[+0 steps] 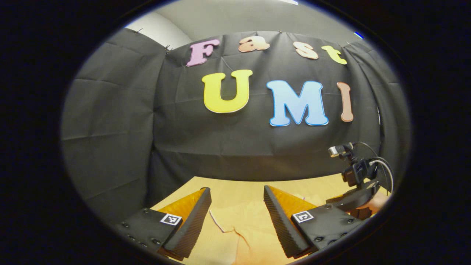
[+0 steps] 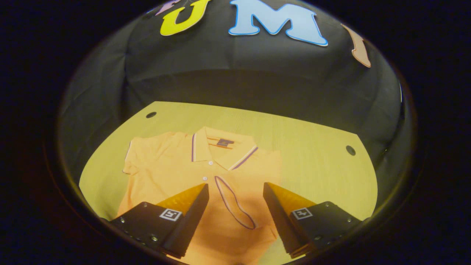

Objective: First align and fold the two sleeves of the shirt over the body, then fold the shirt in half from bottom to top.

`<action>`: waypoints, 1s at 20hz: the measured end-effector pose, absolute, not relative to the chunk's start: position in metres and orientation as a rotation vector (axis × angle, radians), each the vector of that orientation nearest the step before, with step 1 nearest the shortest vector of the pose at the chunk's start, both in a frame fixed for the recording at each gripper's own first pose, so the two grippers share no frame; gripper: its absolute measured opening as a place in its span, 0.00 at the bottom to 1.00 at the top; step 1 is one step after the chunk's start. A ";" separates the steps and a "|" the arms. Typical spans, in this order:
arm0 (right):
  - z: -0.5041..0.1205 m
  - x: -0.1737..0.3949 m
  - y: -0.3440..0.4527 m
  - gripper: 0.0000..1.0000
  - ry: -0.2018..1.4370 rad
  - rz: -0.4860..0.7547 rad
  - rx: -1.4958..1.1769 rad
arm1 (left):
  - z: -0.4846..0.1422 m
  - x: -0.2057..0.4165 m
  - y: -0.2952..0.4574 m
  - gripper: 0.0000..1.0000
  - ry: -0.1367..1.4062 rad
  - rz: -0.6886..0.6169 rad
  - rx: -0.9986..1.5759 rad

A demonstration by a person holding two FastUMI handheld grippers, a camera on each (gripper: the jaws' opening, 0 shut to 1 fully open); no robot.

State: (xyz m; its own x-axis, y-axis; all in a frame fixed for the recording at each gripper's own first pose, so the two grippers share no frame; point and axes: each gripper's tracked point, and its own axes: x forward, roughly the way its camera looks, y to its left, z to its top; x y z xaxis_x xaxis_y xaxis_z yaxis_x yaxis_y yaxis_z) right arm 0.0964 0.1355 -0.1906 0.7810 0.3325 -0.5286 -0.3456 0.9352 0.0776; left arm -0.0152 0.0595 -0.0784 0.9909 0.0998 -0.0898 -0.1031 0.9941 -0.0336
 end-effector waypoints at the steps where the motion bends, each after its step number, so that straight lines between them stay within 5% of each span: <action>1: -0.181 0.092 0.135 0.96 0.546 0.359 -0.020 | -0.083 -0.009 0.063 0.91 0.093 0.093 -0.043; 10: -0.093 0.040 0.127 0.96 0.354 0.283 -0.015 | -0.163 0.059 0.091 0.96 0.224 0.043 -0.111; 20: -0.047 -0.012 0.118 0.96 0.265 0.278 -0.001 | -0.269 0.120 0.144 0.96 0.385 0.169 -0.132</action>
